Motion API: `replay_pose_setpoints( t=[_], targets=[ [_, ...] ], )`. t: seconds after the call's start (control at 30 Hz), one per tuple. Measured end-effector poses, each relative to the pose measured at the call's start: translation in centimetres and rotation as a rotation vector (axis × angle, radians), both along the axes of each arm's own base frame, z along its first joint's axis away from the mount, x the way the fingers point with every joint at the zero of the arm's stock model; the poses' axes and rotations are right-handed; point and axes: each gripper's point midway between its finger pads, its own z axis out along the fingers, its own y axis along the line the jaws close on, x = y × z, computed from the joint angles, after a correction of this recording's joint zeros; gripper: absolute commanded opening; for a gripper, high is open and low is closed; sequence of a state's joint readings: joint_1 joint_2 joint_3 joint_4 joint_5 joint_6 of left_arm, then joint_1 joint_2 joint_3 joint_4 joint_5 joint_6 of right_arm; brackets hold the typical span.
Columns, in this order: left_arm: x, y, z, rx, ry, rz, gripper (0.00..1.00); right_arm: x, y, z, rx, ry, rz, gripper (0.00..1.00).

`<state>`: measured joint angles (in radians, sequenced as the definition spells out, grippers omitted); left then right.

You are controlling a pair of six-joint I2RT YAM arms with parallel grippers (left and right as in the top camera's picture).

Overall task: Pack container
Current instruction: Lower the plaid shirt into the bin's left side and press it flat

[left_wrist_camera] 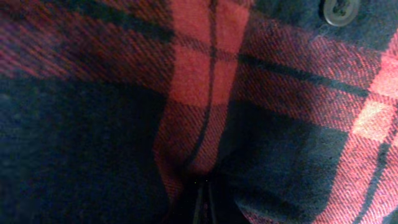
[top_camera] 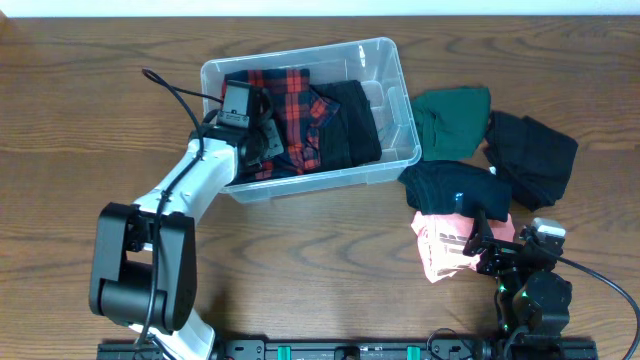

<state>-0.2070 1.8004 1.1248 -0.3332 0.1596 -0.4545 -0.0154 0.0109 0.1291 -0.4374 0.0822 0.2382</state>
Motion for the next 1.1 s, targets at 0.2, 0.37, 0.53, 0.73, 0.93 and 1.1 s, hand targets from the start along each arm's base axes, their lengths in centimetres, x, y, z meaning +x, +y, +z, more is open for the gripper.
replay_pose_setpoints(
  t=[0.2,0.37,0.53,0.73,0.93,1.1],
  targets=[
    [-1.1,2.0,0.5,0.007,0.038,-0.046,0.13,0.0,0.0,0.0,0.0,0.0,0.0,0.99],
    [-3.3,5.4,1.3,0.093,0.079,-0.131,0.33,0.0,0.0,0.0,0.0,0.0,0.0,0.99],
    [-3.9,7.6,2.5,0.141,0.055,-0.162,0.54,0.0,0.0,0.0,0.0,0.0,0.0,0.99],
    [-3.8,7.3,7.7,0.126,-0.096,-0.188,0.59,0.0,0.0,0.0,0.0,0.0,0.0,0.99],
    [-4.2,5.8,15.8,0.071,-0.326,-0.218,0.61,0.0,0.0,0.0,0.0,0.0,0.0,0.99],
    [-6.0,5.7,20.9,0.071,-0.463,-0.213,0.64,0.0,0.0,0.0,0.0,0.0,0.0,0.99]
  ],
)
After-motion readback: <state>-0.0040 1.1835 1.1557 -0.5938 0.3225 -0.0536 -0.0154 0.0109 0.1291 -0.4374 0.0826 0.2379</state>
